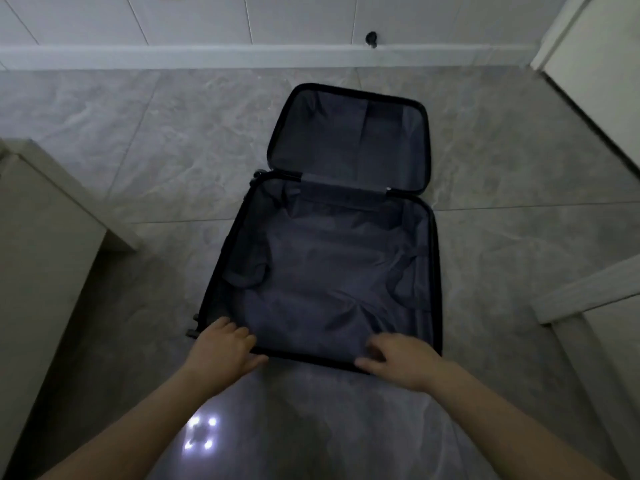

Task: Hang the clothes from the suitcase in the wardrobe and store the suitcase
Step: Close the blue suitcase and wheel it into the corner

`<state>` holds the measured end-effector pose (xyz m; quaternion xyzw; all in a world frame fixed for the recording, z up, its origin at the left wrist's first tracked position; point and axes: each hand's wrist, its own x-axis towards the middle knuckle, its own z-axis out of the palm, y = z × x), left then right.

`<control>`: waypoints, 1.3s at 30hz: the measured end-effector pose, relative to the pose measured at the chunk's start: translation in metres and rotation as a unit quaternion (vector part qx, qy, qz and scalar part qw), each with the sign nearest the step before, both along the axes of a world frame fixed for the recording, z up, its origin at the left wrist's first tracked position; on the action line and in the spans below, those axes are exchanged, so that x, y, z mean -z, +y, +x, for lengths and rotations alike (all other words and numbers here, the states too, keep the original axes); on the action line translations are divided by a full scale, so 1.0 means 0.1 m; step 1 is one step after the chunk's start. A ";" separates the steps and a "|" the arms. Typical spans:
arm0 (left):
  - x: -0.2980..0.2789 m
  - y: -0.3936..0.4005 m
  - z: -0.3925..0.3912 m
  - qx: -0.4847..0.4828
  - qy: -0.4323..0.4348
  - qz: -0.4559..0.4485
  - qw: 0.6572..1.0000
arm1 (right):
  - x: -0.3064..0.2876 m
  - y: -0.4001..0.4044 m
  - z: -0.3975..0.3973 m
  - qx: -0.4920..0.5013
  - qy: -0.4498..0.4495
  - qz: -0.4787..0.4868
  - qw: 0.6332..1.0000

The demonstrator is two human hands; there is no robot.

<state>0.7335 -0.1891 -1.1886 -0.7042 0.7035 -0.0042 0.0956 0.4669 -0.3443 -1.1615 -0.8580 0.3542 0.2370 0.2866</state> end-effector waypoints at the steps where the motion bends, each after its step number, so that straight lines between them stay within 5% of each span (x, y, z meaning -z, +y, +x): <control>1: 0.05 0.02 0.02 0.011 -0.001 -0.009 1.000 | 0.08 0.06 0.01 -0.055 0.028 -0.001 0.998; 8: 0.11 -0.06 0.10 0.023 0.041 -0.065 0.997 | 0.16 0.10 0.08 -0.091 -0.014 -0.016 0.996; 25: -2.82 -0.91 -0.12 -0.132 0.112 0.068 0.983 | -2.70 -0.74 -0.06 0.082 -0.058 -0.039 0.994; 39: -3.66 -1.98 0.35 -0.125 0.183 0.166 0.961 | -3.68 -1.93 0.45 0.093 0.028 0.051 0.994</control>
